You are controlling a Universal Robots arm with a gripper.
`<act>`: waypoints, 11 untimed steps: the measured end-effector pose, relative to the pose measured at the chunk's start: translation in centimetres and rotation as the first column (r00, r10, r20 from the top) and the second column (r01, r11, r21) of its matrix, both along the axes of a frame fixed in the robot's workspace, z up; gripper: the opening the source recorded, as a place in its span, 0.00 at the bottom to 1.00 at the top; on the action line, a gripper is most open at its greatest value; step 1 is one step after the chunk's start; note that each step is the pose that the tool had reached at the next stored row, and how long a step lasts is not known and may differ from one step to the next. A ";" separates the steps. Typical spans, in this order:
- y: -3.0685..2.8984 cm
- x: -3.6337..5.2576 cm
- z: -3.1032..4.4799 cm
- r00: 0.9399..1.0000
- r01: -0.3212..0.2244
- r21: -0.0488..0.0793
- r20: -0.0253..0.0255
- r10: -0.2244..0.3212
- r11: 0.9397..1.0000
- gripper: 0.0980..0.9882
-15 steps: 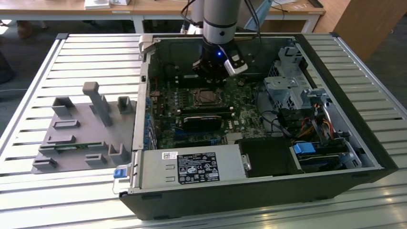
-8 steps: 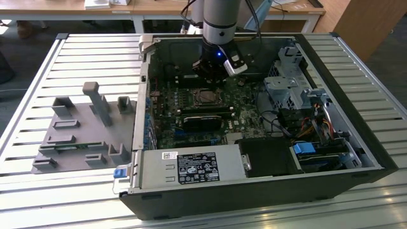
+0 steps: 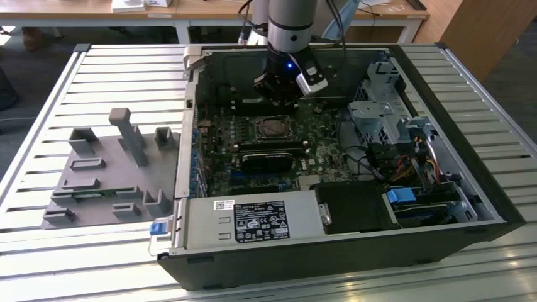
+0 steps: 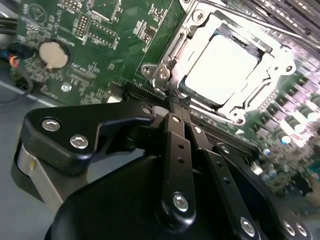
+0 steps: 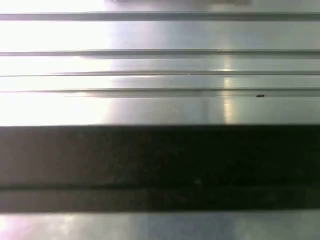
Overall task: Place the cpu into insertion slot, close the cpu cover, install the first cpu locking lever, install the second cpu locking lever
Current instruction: 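Install the first cpu locking lever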
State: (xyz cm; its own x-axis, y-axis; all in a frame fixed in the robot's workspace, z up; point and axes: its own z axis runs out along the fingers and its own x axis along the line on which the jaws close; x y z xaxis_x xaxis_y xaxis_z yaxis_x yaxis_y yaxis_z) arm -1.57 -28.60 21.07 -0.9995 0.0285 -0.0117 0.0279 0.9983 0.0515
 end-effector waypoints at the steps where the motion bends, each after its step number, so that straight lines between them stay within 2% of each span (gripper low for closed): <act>1: 0.00 0.00 0.28 1.000 0.000 0.000 0.000 0.000 1.000 0.01; 3: 0.00 0.00 0.53 1.000 0.000 0.000 0.000 0.000 1.000 0.01; 11: -0.30 0.01 0.53 1.000 0.000 0.000 0.000 0.000 1.000 0.01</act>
State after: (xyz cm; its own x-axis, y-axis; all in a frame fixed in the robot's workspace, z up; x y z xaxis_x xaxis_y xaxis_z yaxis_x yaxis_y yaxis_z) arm -1.56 -28.90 21.60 -0.9995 0.0284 -0.0117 0.0278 0.9983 0.0514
